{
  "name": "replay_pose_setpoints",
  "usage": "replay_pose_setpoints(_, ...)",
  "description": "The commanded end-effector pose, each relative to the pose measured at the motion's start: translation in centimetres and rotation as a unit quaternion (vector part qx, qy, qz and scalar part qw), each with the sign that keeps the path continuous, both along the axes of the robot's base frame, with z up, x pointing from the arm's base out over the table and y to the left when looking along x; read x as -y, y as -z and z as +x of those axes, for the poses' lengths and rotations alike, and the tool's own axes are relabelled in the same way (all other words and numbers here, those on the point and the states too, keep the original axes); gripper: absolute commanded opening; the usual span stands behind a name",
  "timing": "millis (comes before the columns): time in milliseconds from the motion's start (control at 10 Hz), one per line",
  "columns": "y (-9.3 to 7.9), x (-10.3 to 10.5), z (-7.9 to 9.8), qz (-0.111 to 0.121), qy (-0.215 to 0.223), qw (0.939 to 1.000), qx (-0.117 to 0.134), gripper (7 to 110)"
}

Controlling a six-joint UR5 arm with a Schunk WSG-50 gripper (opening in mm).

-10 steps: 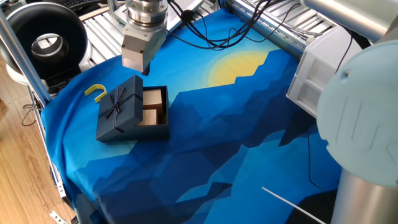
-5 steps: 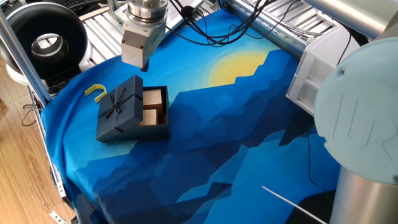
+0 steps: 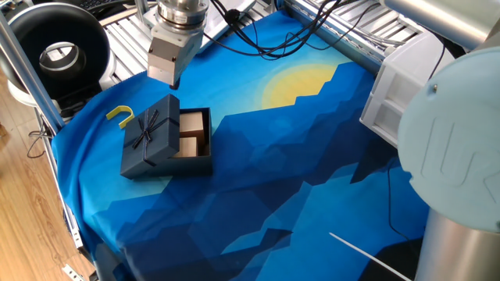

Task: Slide the outer casing onto the gift box

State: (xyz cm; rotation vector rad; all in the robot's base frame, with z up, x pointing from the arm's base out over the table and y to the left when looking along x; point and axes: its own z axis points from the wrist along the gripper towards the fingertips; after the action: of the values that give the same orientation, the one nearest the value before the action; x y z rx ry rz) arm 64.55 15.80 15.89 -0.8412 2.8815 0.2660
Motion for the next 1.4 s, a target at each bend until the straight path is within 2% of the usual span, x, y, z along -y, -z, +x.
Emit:
replay_pose_setpoints(0,0.20,-0.09,-0.23,0.002,0.004,1.0000,-0.005,7)
replay_pose_setpoints(500,0.54,0.23,-0.44,-0.007,0.009,0.9999,-0.008,7)
replay_pose_setpoints(1300,0.54,-0.24,-0.67,0.001,0.009,0.9999,-0.011,7)
